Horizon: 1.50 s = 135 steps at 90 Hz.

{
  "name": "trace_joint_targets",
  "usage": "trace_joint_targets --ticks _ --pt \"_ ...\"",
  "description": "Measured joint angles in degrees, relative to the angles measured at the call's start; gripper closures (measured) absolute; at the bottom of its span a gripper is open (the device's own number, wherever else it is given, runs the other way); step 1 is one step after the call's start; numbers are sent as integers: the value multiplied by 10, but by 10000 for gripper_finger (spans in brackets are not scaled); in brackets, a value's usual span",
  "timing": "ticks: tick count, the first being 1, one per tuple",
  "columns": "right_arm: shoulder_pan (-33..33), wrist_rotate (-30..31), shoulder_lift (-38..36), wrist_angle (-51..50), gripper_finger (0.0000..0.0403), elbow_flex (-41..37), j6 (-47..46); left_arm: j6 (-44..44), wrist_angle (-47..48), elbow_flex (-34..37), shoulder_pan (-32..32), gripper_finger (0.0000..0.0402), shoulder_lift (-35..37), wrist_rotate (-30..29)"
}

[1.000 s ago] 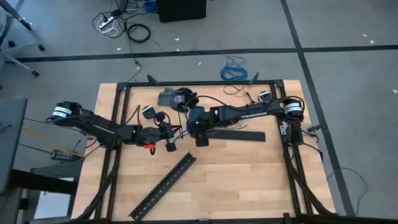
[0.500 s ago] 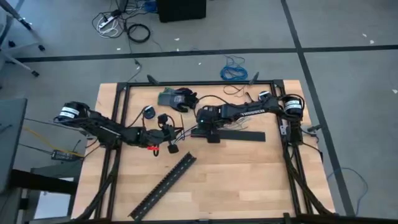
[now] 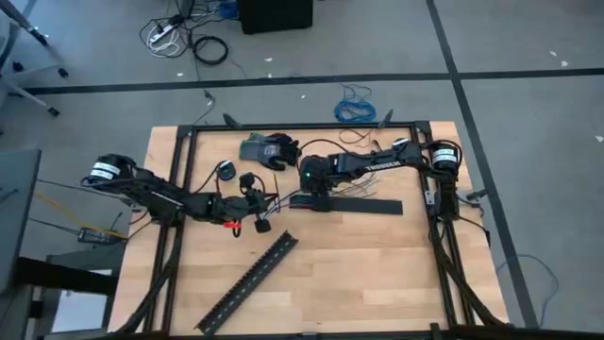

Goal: Ziptie cables
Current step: Wrap the cable wires with the black zip tie

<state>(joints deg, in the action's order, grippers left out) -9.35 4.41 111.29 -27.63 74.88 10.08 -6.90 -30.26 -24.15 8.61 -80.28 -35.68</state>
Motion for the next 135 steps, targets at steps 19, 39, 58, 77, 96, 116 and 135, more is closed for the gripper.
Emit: trace_joint_targets --ticks 19,39,58,77,96,116,135 --pt "30 38 -30 8 248 0 3 0 15 -1 -12 401 0 0" --pt "39 -48 -44 32 247 -1 -15 14 19 -1 -27 401 0 0" --pt "44 -11 -36 119 248 -23 -10 18 19 -1 -38 402 0 0" --pt "45 -11 -24 131 249 -27 -15 18 7 -1 -47 401 0 0" --pt "42 72 -17 118 252 -27 -16 26 1 -5 -75 402 0 -1" --pt "12 62 -17 78 253 -34 -29 19 9 -13 -80 401 0 -1" --pt "-18 53 -21 101 257 -76 -30 22 34 -15 -80 402 0 13"
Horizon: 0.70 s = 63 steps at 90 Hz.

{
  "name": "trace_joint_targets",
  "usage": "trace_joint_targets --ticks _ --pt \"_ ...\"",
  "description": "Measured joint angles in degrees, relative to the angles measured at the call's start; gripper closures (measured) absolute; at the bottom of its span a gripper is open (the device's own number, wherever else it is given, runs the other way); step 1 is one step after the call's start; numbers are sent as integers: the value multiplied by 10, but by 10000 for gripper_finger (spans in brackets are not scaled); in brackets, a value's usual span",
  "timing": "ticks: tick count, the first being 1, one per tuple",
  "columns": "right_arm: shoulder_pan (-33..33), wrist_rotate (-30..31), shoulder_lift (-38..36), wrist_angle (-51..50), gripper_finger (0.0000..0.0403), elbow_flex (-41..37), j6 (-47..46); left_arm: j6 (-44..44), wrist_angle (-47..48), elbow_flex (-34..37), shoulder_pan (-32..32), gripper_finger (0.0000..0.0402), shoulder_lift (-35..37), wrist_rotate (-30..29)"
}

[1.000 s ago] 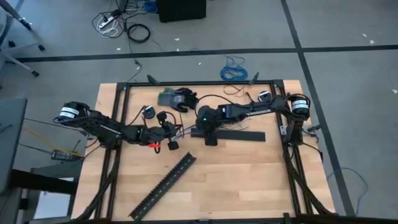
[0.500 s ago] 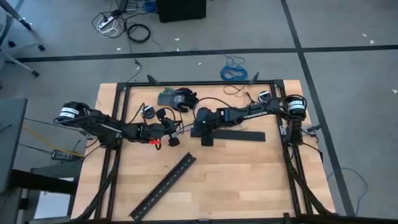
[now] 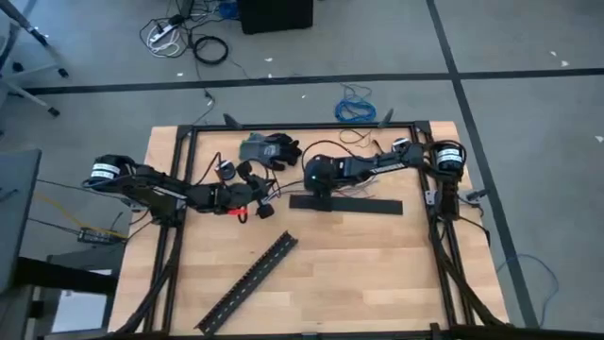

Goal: Ziptie cables
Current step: Wrap the cable wires with the black zip tie

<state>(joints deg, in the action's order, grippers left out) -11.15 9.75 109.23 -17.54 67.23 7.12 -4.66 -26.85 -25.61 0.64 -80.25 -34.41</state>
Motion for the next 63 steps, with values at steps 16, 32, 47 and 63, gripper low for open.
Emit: trace_joint_targets --ticks 16,32,47,63 --pt "-2 -41 -1 84 266 -10 9 -6 -2 0 -2 402 0 11" --pt "10 -155 -1 115 270 13 8 -10 3 0 -3 402 0 9" --pt "22 -245 -2 114 268 31 6 -11 10 0 -3 401 0 6" --pt "15 -245 -2 134 270 58 25 -12 13 0 -3 402 0 21"
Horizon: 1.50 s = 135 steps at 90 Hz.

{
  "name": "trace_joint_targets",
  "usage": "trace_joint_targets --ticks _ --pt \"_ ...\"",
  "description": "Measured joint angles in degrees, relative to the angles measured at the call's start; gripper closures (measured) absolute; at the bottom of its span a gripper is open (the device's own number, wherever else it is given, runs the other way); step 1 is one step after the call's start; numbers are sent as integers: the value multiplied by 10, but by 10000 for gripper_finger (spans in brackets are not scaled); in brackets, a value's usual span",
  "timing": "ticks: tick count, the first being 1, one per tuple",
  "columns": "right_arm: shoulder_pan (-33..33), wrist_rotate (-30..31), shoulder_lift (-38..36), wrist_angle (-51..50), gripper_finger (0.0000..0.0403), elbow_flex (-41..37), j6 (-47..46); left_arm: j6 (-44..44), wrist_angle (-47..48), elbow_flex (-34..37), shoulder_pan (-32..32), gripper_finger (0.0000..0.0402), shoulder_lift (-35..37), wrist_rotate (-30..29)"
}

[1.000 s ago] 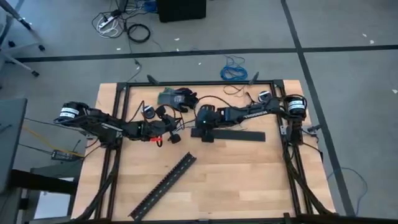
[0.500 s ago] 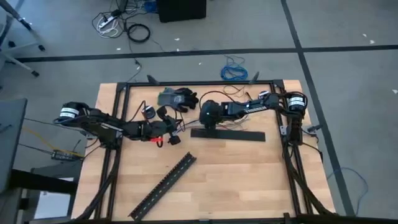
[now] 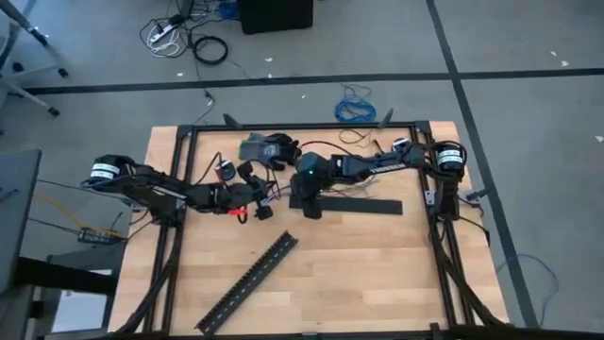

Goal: Ziptie cables
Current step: Wrap the cable wires with the black zip tie

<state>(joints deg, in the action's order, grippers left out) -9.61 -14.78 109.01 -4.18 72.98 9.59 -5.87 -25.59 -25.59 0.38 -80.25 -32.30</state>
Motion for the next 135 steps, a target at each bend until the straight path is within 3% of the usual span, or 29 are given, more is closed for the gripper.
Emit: trace_joint_targets --ticks 17,36,73,135 --pt "-24 -2 -7 57 269 11 8 -7 14 0 4 402 0 21" --pt "-57 -47 -8 65 269 11 -26 -32 -14 1 9 402 0 31" --pt "-50 -75 -6 119 273 11 -55 -55 -23 -6 7 402 0 31" --pt "-48 -50 -6 121 399 11 -42 -54 -31 -6 7 402 0 32"
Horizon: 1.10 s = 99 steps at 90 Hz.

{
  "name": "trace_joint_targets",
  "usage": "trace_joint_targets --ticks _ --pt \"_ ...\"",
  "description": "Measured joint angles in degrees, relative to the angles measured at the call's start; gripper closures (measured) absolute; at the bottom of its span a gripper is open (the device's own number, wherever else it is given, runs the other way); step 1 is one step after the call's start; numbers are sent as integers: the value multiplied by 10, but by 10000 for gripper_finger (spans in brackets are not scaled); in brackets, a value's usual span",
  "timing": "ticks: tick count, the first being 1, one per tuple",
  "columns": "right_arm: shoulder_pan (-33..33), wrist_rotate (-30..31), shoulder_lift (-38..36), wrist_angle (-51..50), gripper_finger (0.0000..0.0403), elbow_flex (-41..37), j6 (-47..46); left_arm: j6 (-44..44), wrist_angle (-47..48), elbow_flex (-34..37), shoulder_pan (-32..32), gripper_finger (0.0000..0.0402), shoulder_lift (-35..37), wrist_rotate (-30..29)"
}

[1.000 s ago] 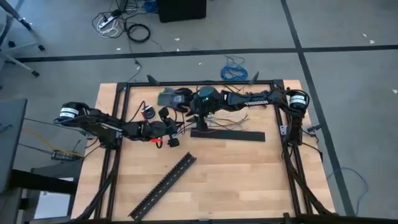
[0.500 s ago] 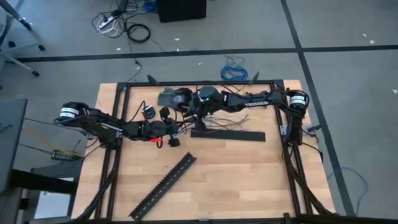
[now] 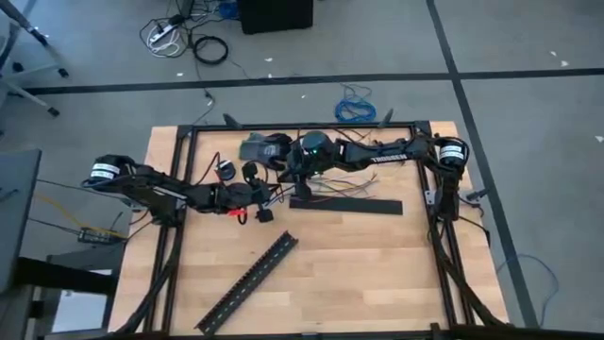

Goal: Ziptie cables
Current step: Wrap the cable wires with the black zip tie

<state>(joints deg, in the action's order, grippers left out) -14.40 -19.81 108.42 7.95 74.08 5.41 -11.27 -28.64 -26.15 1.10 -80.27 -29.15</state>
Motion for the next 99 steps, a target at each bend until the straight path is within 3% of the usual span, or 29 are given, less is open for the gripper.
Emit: trace_joint_targets --ticks 23,52,68,99 --pt "0 -5 0 -23 402 0 -7 13 -2 0 0 384 0 3" --pt "0 23 1 -69 402 -16 -8 57 15 0 1 310 0 14" --pt "0 42 1 -69 402 -22 -9 102 83 0 1 279 0 38" --pt "-9 59 1 -72 403 -22 -9 141 158 0 1 273 0 92"
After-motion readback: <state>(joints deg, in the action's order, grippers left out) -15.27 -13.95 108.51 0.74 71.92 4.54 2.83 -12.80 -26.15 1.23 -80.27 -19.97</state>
